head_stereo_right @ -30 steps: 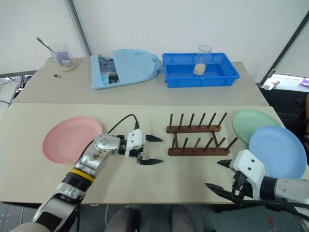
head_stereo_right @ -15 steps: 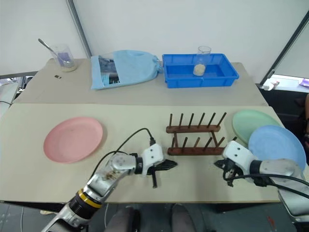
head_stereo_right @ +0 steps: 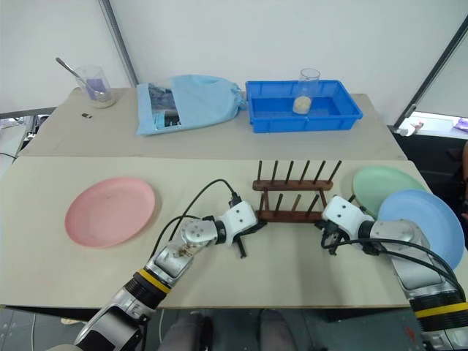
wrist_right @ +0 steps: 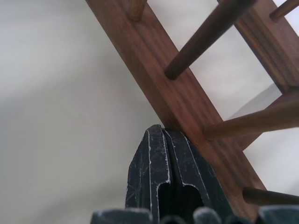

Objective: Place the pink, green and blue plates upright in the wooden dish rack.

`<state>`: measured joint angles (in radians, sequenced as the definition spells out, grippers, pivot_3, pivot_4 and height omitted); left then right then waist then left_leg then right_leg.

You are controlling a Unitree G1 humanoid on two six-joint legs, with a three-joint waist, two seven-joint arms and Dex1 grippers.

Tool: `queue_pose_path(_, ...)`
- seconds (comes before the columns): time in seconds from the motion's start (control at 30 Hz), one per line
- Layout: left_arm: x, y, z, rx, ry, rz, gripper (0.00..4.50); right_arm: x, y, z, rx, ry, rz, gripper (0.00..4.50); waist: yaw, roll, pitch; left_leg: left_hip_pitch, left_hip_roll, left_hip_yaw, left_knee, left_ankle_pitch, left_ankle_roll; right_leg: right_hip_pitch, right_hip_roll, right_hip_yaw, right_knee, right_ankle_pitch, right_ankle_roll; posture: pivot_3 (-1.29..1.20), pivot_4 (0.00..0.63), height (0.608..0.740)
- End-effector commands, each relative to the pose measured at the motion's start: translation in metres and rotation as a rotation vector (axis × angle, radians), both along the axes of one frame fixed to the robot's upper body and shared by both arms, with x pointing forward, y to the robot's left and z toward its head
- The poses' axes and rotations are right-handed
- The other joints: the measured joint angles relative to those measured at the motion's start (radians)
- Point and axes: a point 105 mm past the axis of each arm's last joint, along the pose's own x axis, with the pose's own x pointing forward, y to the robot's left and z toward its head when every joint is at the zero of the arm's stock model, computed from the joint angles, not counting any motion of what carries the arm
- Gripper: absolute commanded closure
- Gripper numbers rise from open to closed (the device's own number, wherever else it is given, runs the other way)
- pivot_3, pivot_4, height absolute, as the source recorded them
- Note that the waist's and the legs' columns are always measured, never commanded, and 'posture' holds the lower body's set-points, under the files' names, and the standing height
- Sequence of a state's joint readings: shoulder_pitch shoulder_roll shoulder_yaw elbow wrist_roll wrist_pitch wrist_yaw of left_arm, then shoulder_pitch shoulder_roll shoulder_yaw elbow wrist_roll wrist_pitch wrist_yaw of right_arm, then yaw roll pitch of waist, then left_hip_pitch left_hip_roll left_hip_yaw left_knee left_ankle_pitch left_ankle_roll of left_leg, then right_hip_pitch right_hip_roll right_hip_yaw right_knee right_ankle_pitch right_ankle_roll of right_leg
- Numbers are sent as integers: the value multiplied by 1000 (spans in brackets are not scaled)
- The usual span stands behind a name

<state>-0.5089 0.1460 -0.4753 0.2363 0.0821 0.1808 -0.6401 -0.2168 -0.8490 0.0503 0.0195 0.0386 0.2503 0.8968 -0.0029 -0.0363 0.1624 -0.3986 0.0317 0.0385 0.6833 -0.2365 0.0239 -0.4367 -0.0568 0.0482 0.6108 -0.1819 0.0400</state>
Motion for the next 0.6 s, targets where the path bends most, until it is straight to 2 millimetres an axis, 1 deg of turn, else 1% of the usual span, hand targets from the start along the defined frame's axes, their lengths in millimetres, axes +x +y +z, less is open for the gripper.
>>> queue_pose_path(0.03,10,-1,10,-17,-56,25,4500,8,0,9,-12,-56,3,4470,0,0,0,0,0,0,0,0,0,0,0,0,0,0,0,0,150,740)
queue_pose_path(0.17,17,-1,10,-16,-67,43,4500,11,1,10,-14,-62,4,4470,-2,0,0,0,0,0,0,0,0,0,0,0,0,0,0,0,150,740)
queue_pose_path(0.37,21,-1,10,-13,-85,40,4500,15,1,12,-22,-72,7,4470,-1,0,0,0,0,0,0,0,0,0,0,0,0,2,3,0,150,740)
queue_pose_path(0.6,23,-1,9,-13,-91,43,4500,27,1,16,-30,-108,-6,4470,-5,0,0,0,0,0,0,0,0,0,0,1,0,3,3,0,150,740)
